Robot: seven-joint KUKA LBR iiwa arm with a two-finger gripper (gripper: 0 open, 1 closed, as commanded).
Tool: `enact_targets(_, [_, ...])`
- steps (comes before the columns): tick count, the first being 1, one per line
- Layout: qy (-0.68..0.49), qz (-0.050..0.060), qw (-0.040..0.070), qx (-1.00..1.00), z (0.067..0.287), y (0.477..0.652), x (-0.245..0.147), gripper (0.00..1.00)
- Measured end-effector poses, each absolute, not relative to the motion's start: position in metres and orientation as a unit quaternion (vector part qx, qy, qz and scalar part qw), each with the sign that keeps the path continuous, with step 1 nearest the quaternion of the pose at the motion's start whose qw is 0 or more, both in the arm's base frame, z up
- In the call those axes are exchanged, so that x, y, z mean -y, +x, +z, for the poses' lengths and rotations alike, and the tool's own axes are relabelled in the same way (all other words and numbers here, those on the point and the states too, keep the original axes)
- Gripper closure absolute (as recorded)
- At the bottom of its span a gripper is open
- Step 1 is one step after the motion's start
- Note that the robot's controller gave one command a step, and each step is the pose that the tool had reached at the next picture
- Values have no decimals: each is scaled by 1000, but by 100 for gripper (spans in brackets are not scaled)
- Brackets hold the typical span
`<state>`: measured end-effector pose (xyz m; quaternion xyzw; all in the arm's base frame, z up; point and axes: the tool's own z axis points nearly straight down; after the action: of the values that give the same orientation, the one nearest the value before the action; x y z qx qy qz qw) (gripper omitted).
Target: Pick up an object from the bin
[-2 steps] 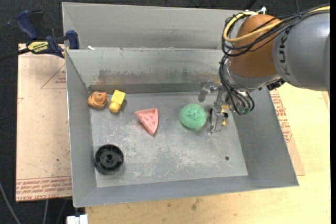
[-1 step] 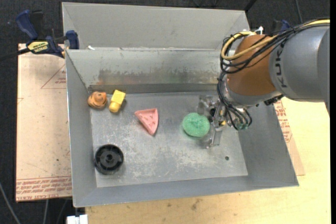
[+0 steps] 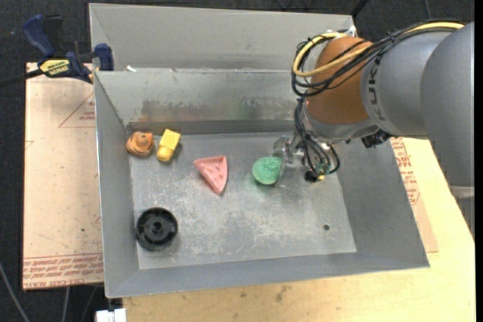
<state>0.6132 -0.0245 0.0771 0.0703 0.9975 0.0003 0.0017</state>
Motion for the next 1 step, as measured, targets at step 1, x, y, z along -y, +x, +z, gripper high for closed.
enact_targets(1, [70,0,2,-998,77,613,25,100])
